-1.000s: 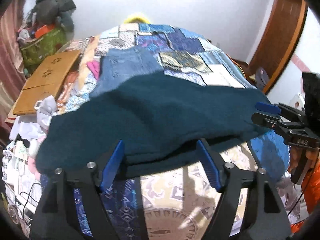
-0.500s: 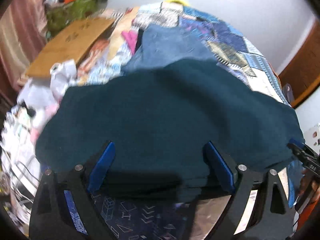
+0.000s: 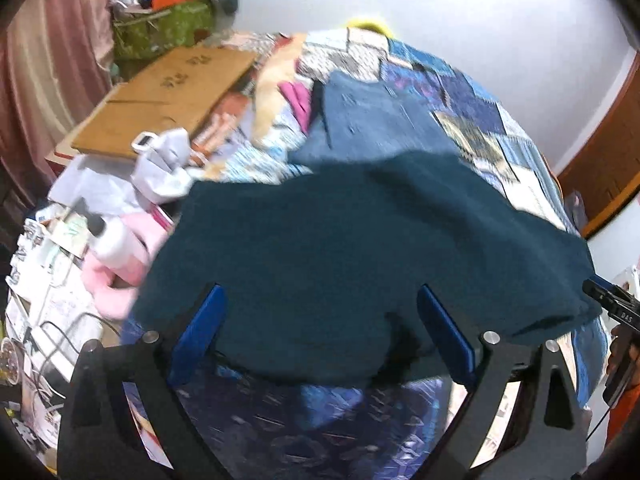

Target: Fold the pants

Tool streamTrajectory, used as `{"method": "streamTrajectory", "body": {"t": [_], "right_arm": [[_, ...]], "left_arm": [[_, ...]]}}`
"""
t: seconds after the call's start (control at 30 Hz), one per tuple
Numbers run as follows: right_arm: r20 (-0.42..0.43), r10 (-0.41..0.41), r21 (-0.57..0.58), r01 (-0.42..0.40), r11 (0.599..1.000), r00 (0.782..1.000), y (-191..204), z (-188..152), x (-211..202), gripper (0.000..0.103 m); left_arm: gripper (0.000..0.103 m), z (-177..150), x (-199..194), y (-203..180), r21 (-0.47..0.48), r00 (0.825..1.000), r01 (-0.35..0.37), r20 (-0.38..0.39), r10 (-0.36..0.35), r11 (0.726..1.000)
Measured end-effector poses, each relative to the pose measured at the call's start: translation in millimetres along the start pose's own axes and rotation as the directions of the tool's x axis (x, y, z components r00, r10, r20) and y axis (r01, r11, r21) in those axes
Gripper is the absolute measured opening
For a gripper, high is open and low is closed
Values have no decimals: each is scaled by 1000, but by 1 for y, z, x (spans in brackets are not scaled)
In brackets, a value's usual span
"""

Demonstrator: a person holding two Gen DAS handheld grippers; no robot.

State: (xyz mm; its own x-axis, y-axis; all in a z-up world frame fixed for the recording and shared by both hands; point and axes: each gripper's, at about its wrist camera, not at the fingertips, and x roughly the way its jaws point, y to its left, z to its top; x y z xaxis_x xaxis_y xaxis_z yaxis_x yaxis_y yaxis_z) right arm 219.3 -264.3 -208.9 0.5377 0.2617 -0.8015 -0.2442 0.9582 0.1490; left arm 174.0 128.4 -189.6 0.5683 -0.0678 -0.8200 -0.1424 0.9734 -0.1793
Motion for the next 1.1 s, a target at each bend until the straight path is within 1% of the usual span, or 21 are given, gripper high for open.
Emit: {"method": "streamTrajectory", "body": {"t": [0.07,0.13,0.2,0.3,0.37,0.4,0.43,0.5,0.6,0.67,0.77,0.8,0.83,0.87,0.9,0.93,0.97,1.0,1.03,1.07,1.1], "right_arm": [[18,18,-42,-17,999,1000,15,13,1,80],[33,42,-80,-40,996,999,30,27,6,80],[42,73,-121,-68,990,996,48,43,12,80],[40,111,-170,-103,980,993,70,63,25,80],[28,136,-198,-128,972,990,84,75,36,80],[18,150,-215,-143,966,988,91,82,42,80],[8,162,-234,-156,960,987,100,89,50,80],[-3,176,-265,-171,949,984,112,99,62,80],[1,187,-300,-178,937,982,129,117,84,80],[-10,200,-303,-193,933,980,135,127,97,80],[-71,226,-297,-237,925,972,147,145,129,78],[-88,230,-292,-246,924,969,149,149,137,78],[-114,234,-283,-257,924,966,151,153,150,76],[-137,237,-272,-267,924,962,152,156,161,69],[-164,240,-259,-277,925,957,153,159,170,65],[-192,246,-241,-289,927,950,153,161,178,55],[-225,256,-220,-305,927,940,153,161,187,45],[-267,269,-196,-326,925,925,153,159,197,40],[-290,274,-190,-336,922,917,153,157,202,32],[-299,274,-193,-340,920,914,155,154,203,27],[-299,268,-211,-337,918,916,157,150,204,26]], "left_arm": [[97,11,-2,15,-15,1000,-10,11,10,1000],[97,26,-1,36,-37,999,-43,12,43,998],[97,39,1,57,-57,999,-51,12,51,997],[97,57,11,85,-97,999,-51,4,52,994],[95,67,20,101,-122,998,-57,-3,57,991],[89,72,27,109,-132,998,-55,-17,53,990],[80,76,34,114,-140,998,-53,-36,49,989],[74,82,54,124,-159,996,-35,-88,21,987],[70,88,85,134,-197,986,16,-159,-48,980],[68,90,104,136,-212,976,41,-202,-85,976],[63,91,132,138,-234,953,82,-266,-145,969],[59,91,138,139,-243,945,100,-282,-169,965],[55,90,145,140,-269,928,146,-297,-226,952],[55,88,150,142,-296,913,181,-303,-272,938],[52,87,156,144,-327,896,215,-308,-319,920],[41,85,159,145,-341,887,231,-312,-342,911],[36,84,163,145,-345,880,241,-317,-355,907],[36,82,165,146,-351,877,247,-316,-362,903],[33,80,164,146,-353,880,251,-304,-364,901],[30,79,162,146,-350,888,248,-291,-356,903],[24,79,159,146,-334,904,228,-275,-326,915]]}}
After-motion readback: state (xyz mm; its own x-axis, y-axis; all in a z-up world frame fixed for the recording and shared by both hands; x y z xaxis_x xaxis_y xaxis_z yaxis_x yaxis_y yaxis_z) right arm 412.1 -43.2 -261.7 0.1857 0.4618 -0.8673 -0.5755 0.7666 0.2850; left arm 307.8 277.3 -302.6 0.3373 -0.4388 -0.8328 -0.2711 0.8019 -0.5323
